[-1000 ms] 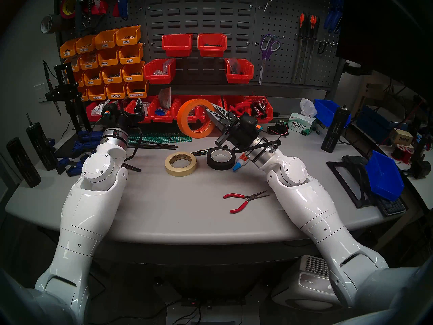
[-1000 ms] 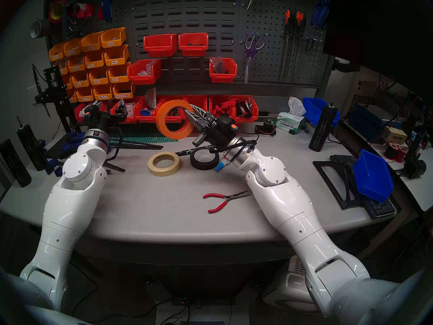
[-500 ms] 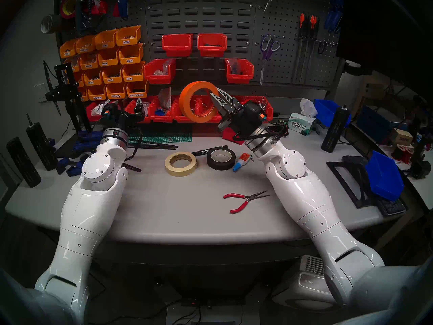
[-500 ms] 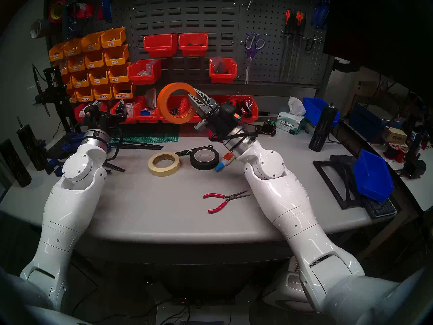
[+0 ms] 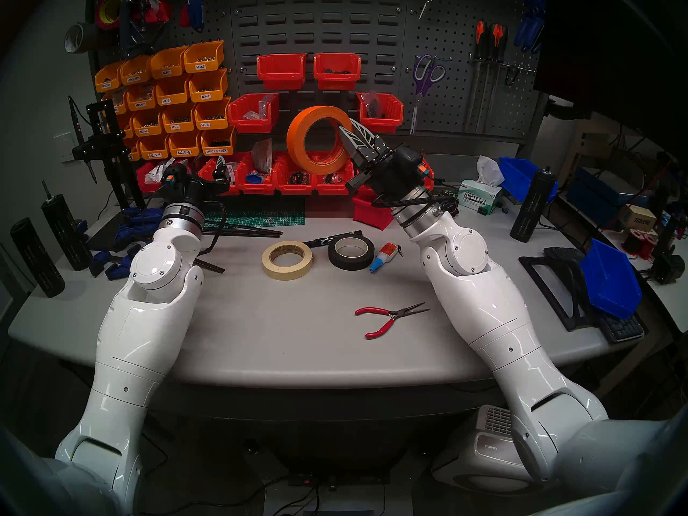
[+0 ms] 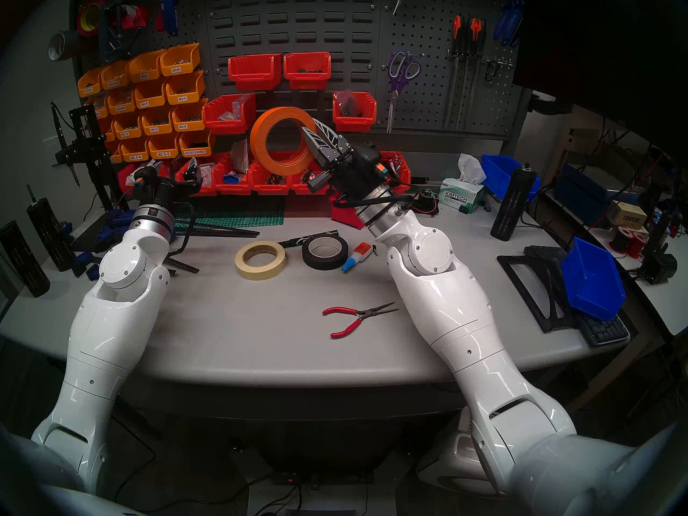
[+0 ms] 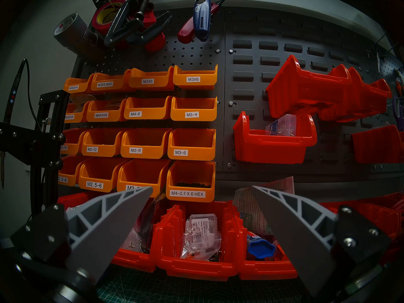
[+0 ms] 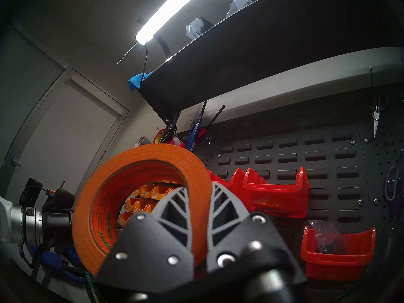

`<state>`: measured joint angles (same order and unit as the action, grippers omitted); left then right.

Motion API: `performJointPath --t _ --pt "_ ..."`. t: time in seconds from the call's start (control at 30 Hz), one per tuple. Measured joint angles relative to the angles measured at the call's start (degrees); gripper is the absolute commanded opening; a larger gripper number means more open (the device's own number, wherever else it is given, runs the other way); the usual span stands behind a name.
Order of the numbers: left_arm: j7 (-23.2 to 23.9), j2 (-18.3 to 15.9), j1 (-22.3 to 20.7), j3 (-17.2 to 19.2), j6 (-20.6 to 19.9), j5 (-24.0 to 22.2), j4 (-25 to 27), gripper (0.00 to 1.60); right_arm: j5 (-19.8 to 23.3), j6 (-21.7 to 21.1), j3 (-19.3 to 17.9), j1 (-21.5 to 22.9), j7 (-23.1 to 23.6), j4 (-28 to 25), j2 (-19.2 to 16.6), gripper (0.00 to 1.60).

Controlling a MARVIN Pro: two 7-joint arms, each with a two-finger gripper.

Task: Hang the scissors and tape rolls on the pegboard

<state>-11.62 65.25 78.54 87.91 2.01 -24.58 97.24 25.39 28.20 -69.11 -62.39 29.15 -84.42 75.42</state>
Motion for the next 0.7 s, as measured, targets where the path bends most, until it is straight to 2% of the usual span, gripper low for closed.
performJointPath --t 0.7 --pt "0.0 0.0 0.0 0.0 0.0 0.0 0.0 1.6 -3.5 1.71 -2.3 2.14 -4.2 2.45 2.79 0.0"
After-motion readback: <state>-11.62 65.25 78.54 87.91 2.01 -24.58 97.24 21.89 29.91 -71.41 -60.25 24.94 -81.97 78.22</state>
